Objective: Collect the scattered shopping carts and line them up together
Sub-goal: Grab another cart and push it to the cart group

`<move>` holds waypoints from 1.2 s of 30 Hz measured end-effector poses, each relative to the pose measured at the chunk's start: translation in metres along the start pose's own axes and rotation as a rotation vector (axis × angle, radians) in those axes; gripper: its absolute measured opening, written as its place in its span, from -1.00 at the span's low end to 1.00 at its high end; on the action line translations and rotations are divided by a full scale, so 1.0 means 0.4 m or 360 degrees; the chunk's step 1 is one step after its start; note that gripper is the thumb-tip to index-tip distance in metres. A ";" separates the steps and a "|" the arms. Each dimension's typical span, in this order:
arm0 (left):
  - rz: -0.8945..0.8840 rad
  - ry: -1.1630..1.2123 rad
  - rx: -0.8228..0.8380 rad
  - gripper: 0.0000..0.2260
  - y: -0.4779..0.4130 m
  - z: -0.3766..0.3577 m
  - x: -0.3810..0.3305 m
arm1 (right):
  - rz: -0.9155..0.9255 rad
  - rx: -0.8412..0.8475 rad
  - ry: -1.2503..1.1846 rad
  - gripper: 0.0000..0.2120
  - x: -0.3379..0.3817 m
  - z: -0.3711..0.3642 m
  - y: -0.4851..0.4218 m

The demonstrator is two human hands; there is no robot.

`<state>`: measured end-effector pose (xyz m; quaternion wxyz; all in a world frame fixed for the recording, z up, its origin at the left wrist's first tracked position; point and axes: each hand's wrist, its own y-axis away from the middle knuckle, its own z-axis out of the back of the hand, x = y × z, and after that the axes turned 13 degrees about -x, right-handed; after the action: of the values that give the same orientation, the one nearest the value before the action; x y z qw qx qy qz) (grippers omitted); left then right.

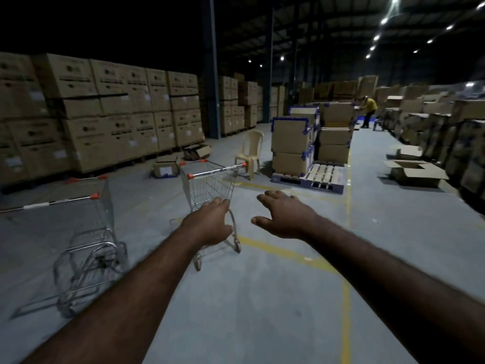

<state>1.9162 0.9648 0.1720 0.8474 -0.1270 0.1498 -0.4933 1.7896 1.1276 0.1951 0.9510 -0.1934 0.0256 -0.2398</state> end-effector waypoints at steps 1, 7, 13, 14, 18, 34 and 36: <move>0.0021 0.0006 -0.0001 -0.31 -0.043 -0.013 0.001 | 0.0016 -0.0003 -0.0008 -0.32 -0.028 -0.009 -0.047; 0.0163 -0.0045 0.0037 -0.33 -0.279 -0.107 0.069 | 0.0095 0.0020 -0.0104 -0.29 -0.134 -0.107 -0.313; 0.0225 -0.0071 0.0064 -0.34 -0.549 -0.250 0.194 | 0.0155 0.0064 -0.0096 -0.29 -0.204 -0.281 -0.591; 0.0230 -0.0063 0.0064 -0.34 -0.603 -0.278 0.221 | 0.0158 0.0077 -0.0089 -0.29 -0.218 -0.314 -0.645; 0.0227 -0.0015 0.0096 -0.34 -0.834 -0.385 0.335 | 0.0130 0.0119 -0.0062 -0.29 -0.279 -0.431 -0.871; 0.0324 0.0022 0.0182 -0.40 -1.524 -0.716 0.706 | 0.0170 0.0182 -0.0088 -0.32 -0.457 -0.861 -1.689; 0.0375 -0.0003 0.0203 -0.40 -1.604 -0.772 0.755 | 0.0171 0.0200 -0.0116 -0.33 -0.487 -0.936 -1.794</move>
<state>1.4287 0.3714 0.0809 0.9060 -0.0547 0.1312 -0.3988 1.2441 0.5039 0.1133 0.9731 -0.1402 -0.0137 -0.1825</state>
